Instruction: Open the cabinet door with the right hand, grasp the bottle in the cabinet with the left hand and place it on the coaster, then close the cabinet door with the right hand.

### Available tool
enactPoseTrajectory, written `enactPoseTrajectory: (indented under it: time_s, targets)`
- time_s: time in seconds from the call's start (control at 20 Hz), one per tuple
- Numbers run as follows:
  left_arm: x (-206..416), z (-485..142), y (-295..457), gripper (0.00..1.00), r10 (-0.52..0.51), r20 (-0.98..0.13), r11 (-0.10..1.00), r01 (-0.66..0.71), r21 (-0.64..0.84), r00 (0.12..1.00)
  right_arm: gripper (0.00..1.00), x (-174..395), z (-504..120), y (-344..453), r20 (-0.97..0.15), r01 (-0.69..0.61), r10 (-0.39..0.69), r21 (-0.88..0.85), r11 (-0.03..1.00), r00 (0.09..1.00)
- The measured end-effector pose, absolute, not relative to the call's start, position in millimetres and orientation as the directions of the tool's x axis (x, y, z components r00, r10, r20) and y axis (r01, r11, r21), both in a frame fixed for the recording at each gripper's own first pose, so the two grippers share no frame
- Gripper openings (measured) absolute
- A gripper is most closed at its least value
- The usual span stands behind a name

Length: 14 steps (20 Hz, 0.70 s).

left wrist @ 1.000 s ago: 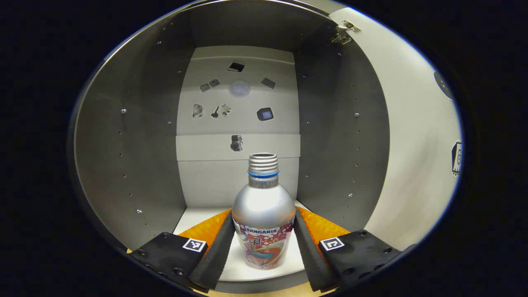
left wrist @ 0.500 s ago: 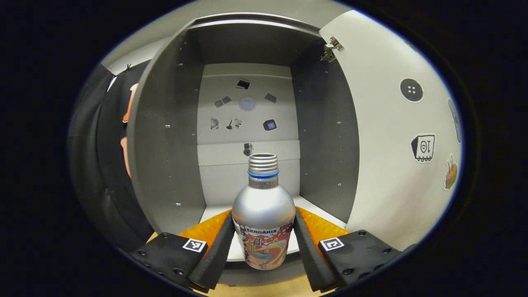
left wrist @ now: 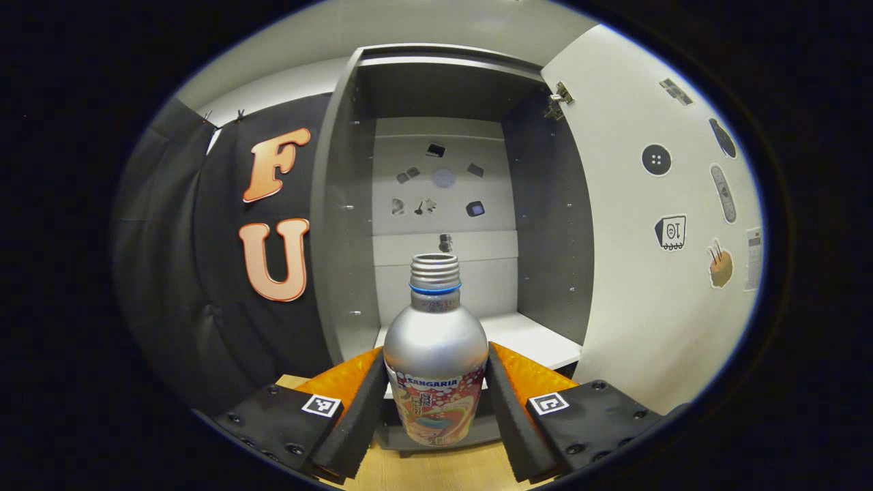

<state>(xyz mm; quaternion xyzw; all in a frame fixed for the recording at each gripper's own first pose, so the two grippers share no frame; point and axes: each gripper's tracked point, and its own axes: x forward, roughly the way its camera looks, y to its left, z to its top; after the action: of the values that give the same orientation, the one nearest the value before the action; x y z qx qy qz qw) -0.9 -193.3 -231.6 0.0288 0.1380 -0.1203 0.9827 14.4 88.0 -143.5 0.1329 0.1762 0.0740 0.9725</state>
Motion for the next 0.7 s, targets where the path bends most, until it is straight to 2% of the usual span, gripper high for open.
enactPoseTrajectory:
  time_s: [0.15,0.2,0.25,0.3,0.55,0.7]
  targets:
    - [-20,-244,-168,0.83,-0.158,-0.295,0.982,0.181,0.050,0.942,0.91,23,-143,83,-0.311,-0.112,0.212,0.308,0.945,0.926]
    - [-27,-248,-162,0.87,-0.143,-0.302,0.985,0.164,0.047,0.942,0.91,25,-144,80,-0.310,-0.116,0.216,0.313,0.943,0.926]
    - [-34,-253,-154,0.84,-0.127,-0.308,0.989,0.146,0.037,0.943,0.91,28,-145,78,-0.309,-0.119,0.218,0.311,0.943,0.926]
    - [-39,-257,-146,0.87,-0.108,-0.312,0.992,0.123,0.030,0.944,0.83,33,-146,78,-0.310,-0.124,0.222,0.305,0.944,0.925]
    - [-76,-275,-99,0.85,0.020,-0.326,0.998,-0.002,0.055,0.945,0.83,44,-152,91,-0.311,-0.196,0.288,0.296,0.935,0.906]
    - [-101,-288,-67,0.85,0.123,-0.315,0.988,-0.089,0.123,0.941,0.83,47,-158,102,-0.324,-0.239,0.336,0.304,0.922,0.885]
